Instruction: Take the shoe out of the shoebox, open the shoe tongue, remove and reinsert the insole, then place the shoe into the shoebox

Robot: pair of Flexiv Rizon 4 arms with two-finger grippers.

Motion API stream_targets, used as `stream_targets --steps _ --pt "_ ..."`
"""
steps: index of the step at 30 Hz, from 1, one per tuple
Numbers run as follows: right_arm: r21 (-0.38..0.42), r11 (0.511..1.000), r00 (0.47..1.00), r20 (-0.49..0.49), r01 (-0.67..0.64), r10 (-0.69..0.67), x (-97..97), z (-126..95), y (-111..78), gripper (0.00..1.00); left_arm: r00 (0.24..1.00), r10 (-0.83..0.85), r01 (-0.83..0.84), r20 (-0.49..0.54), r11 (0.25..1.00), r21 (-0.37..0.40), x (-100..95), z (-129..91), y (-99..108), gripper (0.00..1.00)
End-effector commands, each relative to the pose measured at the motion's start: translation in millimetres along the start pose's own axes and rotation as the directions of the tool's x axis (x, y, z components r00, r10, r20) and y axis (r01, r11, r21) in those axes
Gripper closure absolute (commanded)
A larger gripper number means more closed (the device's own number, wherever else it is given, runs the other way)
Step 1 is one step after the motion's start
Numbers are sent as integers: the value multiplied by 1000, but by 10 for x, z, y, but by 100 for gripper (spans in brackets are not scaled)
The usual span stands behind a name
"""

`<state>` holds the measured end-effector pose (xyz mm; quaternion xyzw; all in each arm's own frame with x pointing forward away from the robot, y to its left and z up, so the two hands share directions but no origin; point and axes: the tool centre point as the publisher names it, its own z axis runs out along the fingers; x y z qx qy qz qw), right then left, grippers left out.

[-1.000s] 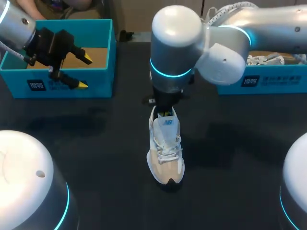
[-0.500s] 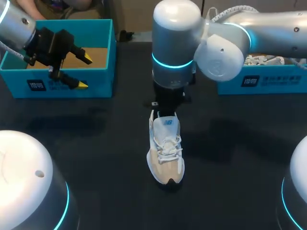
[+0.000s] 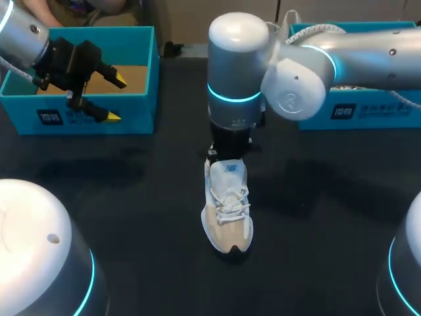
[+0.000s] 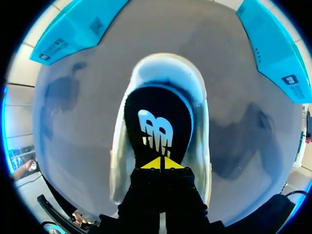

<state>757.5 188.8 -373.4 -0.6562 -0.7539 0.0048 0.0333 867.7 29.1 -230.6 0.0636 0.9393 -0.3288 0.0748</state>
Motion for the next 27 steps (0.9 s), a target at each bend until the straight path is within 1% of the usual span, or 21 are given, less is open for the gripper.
stream_targets --steps 1,7,9,11,15,18,20,21,22,23,27 --pt "22 1000 1000 4 2 -2 3 110 37 100 1000 -1 1 -2 1000 -4 -5 -6 -5 0" --pt "38 999 1000 16 11 -12 -28 206 57 100 1000 -1 1 -2 1000 -4 -5 -6 -5 0" --pt "37 999 1000 22 15 -15 -25 200 70 100 1000 -1 1 -2 1000 -4 -5 -6 -5 0" --pt "27 1000 999 33 15 -16 -23 145 78 100 1000 -1 1 -2 1000 -4 -5 -6 -5 0" --pt "-27 1000 998 62 8 -6 -21 7 116 100 1000 -1 1 -2 1000 -4 -5 -6 -5 0" --pt "-88 996 997 81 -2 9 -28 -59 177 100 1000 -1 1 -2 1000 -4 -5 -6 -5 0" --pt "-111 994 994 106 3 9 -35 -41 221 100 1000 -1 1 -2 1000 -4 -5 -6 -5 0" --pt "-142 990 993 117 4 13 -38 -22 245 100 1000 -1 1 -2 1000 -4 -5 -6 -5 0" --pt "-140 990 991 134 9 10 -41 -9 271 100 1000 -1 1 -2 1000 -4 -5 -6 -5 0" --pt "-163 987 990 140 9 14 -43 8 292 100 1000 -1 1 -2 1000 -4 -5 -6 -5 0" --pt "-206 978 984 177 18 19 -44 65 382 100 1000 -1 1 -2 1000 -4 -5 -6 -5 0"
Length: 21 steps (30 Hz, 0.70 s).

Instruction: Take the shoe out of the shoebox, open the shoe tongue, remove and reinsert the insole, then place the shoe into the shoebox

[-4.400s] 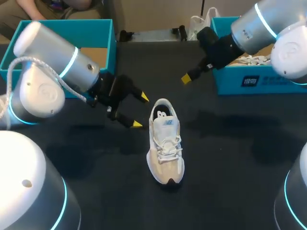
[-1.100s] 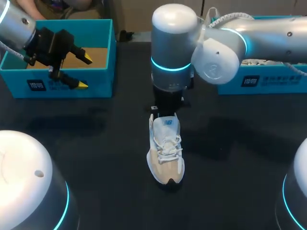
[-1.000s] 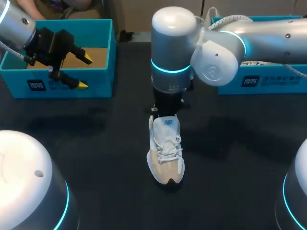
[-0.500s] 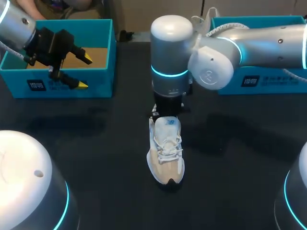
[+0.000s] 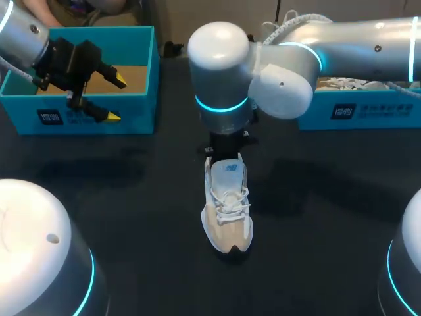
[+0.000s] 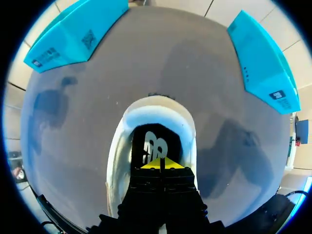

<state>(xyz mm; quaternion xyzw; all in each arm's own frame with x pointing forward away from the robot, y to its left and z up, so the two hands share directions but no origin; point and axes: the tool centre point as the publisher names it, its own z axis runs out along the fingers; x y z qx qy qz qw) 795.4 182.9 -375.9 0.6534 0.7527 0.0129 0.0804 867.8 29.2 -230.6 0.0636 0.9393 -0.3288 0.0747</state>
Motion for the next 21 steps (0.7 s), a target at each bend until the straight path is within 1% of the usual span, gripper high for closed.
stream_targets --steps 1,6,9,13,15,19,21 --pt "-45 999 999 33 0 2 77 77 22 100 1000 -1 1 -2 1000 -4 -4 -5 -6 0" --pt "-39 999 999 22 28 -28 132 228 74 100 1000 -1 1 -2 1000 -4 -4 -5 -6 0" --pt "-37 999 999 26 31 -30 145 248 71 100 1000 -1 1 -2 1000 -4 -4 -5 -6 0" --pt "-54 998 999 49 20 -18 104 204 41 100 1000 -1 1 -2 1000 -4 -4 -5 -6 0" --pt "-75 997 998 64 14 -9 85 138 44 100 1000 -1 1 -2 1000 -4 -4 -5 -6 0" --pt "-127 992 997 83 8 3 47 9 104 100 1000 -1 1 -2 1000 -4 -4 -5 -6 0" --pt "-141 990 997 81 8 4 30 1 140 100 1000 -1 1 -2 1000 -4 -4 -5 -6 0"
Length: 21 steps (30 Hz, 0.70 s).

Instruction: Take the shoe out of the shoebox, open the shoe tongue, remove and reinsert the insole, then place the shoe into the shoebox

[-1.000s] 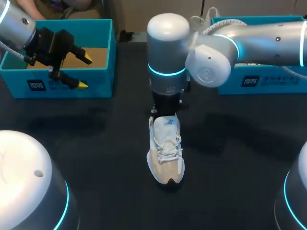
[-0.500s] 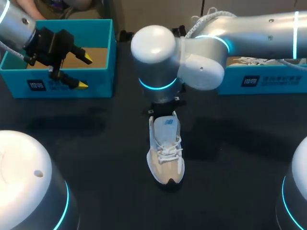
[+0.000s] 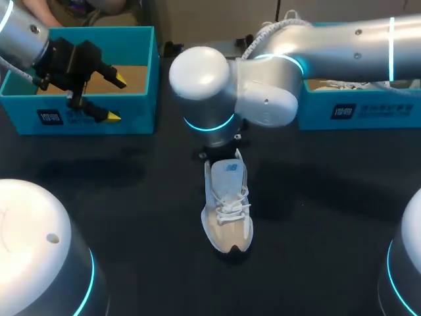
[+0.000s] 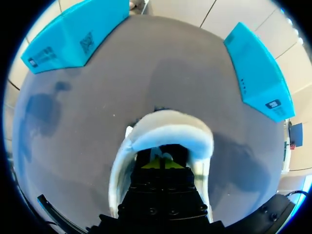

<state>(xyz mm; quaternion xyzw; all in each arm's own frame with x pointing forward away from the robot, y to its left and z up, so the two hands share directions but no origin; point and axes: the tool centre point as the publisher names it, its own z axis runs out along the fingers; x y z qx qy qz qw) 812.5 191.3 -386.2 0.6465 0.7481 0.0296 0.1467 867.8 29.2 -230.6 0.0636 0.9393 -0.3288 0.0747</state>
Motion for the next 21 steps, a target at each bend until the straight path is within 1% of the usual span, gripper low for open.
stream_targets --steps 1,4,5,8,9,10,12,15,18,21 --pt "-36 999 1000 7 1 -1 -53 -104 -3 100 1000 -1 1 -2 1000 -4 -4 -5 -6 0" --pt "-81 997 1000 -4 5 -5 -67 -20 51 100 1000 -1 1 -2 1000 -4 -4 -5 -6 0" --pt "-72 997 1000 2 15 -15 -68 18 65 100 1000 -1 1 -2 1000 -4 -4 -5 -6 0" --pt "-96 995 1000 -1 23 -23 -50 123 107 100 1000 -1 1 -2 1000 -4 -4 -5 -6 0" --pt "-116 993 1000 5 21 -20 -42 154 115 100 1000 -1 1 -2 1000 -4 -4 -5 -6 0" --pt "-110 994 1000 6 22 -22 -35 177 121 100 1000 -1 1 -2 1000 -4 -4 -5 -6 0" --pt "-122 992 1000 10 20 -19 -21 229 124 100 1000 -1 1 -2 1000 -4 -4 -5 -6 0" --pt "-121 993 1000 -15 4 -5 3 290 118 100 1000 -1 1 -2 1000 -4 -4 -5 -6 0" --pt "-115 993 1000 -26 9 -12 42 290 119 100 1000 -1 1 -2 1000 -4 -4 -5 -6 0" --pt "-99 995 999 -33 0 -4 44 204 109 100 1000 -1 1 -2 1000 -4 -4 -5 -6 0"
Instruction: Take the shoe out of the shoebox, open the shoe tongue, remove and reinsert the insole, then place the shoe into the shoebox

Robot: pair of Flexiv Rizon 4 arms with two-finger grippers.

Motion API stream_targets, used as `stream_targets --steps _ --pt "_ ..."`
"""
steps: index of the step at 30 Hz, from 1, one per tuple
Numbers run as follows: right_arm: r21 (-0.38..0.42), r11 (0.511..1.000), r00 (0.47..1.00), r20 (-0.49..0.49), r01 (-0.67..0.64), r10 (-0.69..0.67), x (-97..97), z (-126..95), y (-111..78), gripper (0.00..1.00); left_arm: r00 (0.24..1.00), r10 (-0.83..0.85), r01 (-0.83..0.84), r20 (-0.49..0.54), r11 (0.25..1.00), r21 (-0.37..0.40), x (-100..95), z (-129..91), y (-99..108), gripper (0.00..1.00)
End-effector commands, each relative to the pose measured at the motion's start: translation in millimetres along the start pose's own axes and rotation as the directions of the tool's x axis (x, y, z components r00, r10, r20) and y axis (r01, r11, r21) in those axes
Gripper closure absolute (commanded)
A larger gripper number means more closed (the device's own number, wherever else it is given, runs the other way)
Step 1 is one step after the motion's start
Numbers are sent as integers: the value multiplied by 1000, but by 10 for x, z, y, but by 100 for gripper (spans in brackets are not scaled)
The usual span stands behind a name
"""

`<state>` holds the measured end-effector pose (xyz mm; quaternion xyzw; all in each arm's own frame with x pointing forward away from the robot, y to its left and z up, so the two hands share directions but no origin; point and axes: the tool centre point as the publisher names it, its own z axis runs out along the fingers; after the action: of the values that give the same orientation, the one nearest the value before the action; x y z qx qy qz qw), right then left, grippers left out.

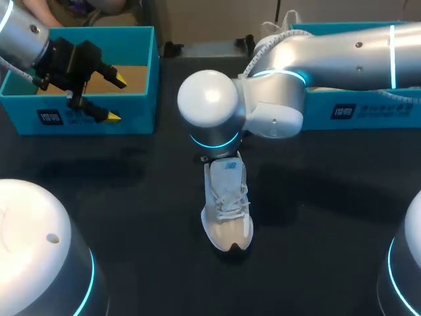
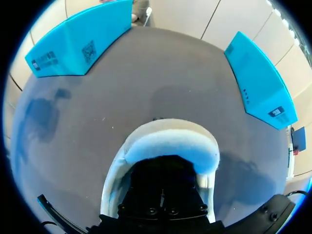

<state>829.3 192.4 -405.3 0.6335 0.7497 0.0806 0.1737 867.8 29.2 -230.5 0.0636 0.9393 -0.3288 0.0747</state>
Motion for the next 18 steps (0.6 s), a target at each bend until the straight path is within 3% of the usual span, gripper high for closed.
stream_targets --steps 1,12,18 --pt "16 1000 1000 -5 -12 12 8 -57 -12 100 1000 -1 1 -2 1000 -4 -4 -5 -6 0" --pt "92 994 996 -73 -51 58 -65 -567 -158 100 1000 -1 1 -2 1000 -4 -4 -5 -6 0" --pt "240 971 993 -120 11 19 -24 -779 -291 100 1000 -1 1 -2 1000 -4 -4 -5 -6 0"
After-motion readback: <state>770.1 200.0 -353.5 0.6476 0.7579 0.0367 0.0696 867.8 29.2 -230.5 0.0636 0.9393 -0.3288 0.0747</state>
